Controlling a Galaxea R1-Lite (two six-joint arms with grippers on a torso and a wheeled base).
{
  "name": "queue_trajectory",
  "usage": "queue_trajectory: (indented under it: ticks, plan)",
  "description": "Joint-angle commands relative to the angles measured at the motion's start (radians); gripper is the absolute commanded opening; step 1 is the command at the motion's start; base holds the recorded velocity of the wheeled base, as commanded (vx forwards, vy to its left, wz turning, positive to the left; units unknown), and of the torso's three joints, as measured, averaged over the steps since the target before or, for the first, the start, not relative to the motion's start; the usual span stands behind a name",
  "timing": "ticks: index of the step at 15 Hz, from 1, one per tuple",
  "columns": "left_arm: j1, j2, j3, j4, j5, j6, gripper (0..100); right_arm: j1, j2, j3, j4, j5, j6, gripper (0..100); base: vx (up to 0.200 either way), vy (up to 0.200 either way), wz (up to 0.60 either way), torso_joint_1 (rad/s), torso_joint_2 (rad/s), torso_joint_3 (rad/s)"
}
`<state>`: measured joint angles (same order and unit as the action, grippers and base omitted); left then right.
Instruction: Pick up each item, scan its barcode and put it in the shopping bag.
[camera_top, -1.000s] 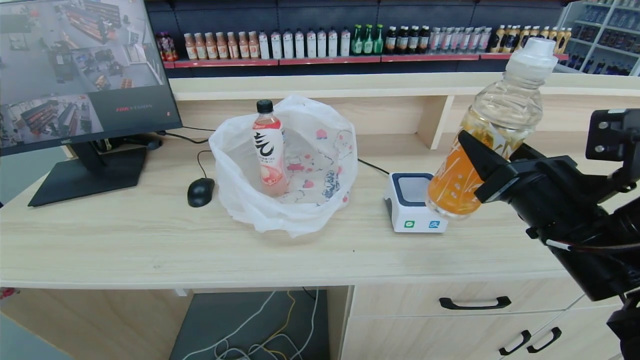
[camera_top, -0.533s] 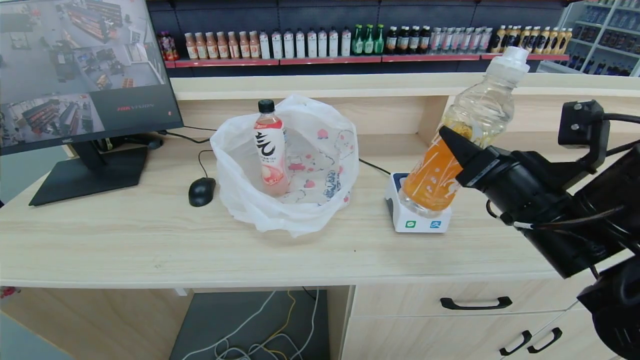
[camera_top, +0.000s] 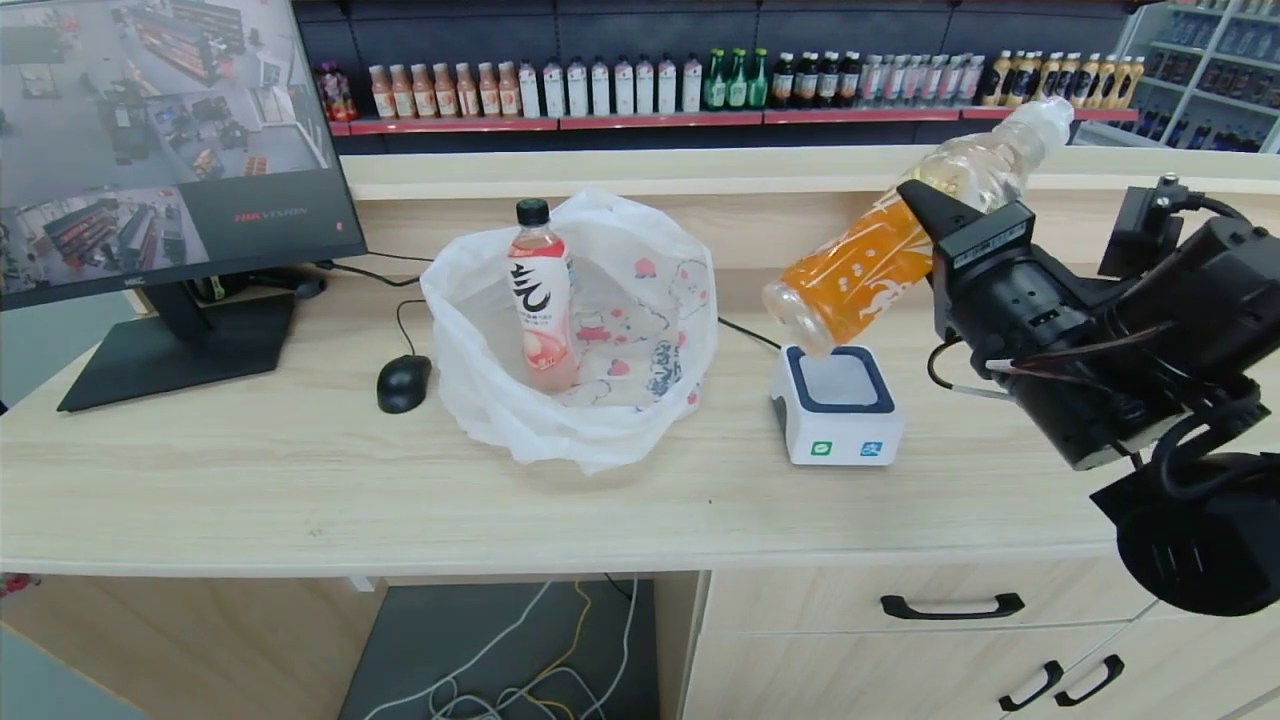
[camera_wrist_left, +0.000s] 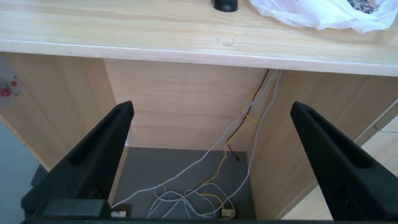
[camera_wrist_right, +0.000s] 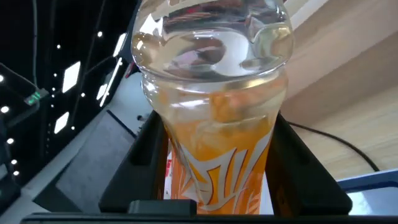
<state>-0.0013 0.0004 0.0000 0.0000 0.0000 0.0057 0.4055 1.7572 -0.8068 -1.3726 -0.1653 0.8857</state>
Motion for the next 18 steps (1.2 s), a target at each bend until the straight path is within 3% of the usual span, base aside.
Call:
queue_trajectory:
  ticks: [1, 5, 18]
  plan:
    - [0.0, 0.0, 0.0, 0.0, 0.0, 0.0, 100, -0.054, 0.022, 0.009, 0.0, 0.0, 0.079, 0, 0.0, 0.0, 0.0, 0.0, 0.0, 0.0]
    - [0.0, 0.0, 0.0, 0.0, 0.0, 0.0, 100, -0.119, 0.056, 0.069, 0.001, 0.001, 0.257, 0, 0.0, 0.0, 0.0, 0.0, 0.0, 0.0]
    - [0.001, 0.0, 0.0, 0.0, -0.002, 0.0, 100, -0.134, 0.139, 0.081, -0.039, 0.006, 0.303, 0, 0.0, 0.0, 0.0, 0.0, 0.0, 0.0]
